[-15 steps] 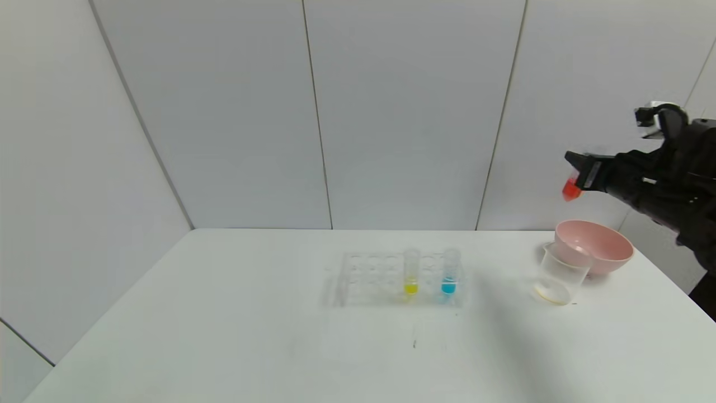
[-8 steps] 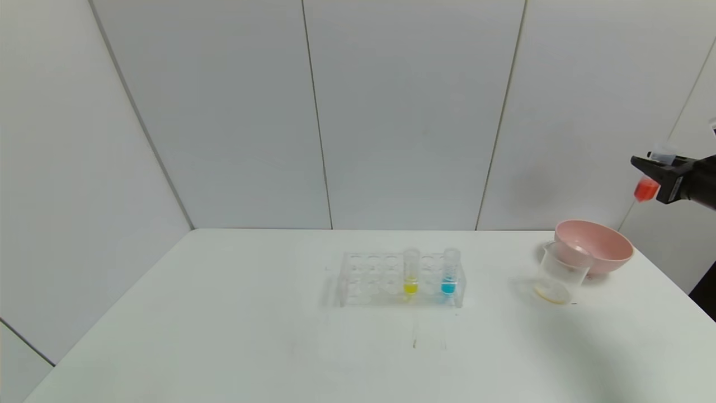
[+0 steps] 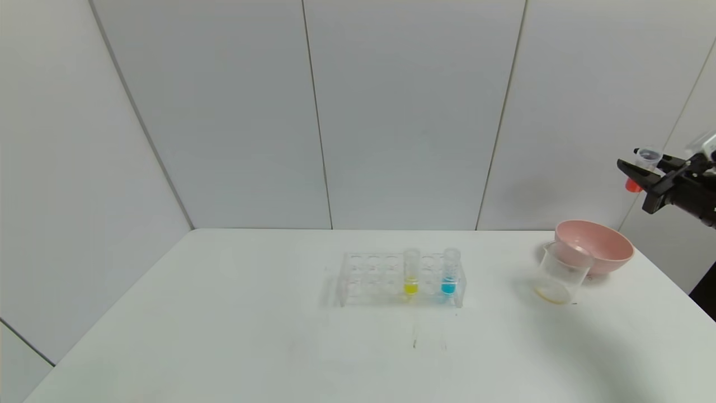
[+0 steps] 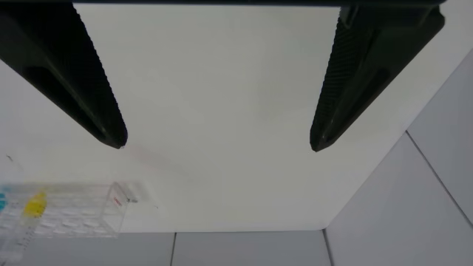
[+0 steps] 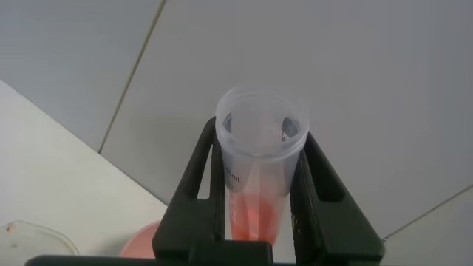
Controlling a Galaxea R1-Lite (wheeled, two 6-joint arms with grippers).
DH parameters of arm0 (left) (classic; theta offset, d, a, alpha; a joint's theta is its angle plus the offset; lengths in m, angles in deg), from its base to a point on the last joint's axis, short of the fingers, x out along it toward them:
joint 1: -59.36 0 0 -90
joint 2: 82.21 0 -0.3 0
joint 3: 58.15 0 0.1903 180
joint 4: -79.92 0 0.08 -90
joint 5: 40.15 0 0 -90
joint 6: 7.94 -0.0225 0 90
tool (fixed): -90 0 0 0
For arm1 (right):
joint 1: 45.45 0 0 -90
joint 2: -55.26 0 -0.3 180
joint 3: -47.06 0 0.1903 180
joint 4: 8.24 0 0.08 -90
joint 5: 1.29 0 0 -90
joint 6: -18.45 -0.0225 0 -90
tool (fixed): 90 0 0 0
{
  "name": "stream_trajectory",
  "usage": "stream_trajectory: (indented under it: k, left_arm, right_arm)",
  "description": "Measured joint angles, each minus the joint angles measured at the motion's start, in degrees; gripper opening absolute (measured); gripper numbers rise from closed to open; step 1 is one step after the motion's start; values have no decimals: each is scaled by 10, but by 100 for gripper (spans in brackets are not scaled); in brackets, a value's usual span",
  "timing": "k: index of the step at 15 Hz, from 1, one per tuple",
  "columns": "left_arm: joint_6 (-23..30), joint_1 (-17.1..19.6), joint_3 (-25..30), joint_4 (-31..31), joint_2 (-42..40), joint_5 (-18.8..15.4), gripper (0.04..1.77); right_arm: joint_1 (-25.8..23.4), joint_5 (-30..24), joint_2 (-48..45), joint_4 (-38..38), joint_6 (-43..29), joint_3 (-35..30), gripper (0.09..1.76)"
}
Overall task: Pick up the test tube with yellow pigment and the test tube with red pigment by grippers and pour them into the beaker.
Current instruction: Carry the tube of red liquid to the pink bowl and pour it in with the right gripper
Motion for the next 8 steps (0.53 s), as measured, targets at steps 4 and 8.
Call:
stream_trajectory:
  k: [4,8]
  left_arm:
    - [0,0,0,0,0,0,176]
    - [0,0,0,0,0,0,176]
  right_arm:
    - [0,-46,10,0,76,-13,56]
    - [-2,-98,12,1,182,-30,56]
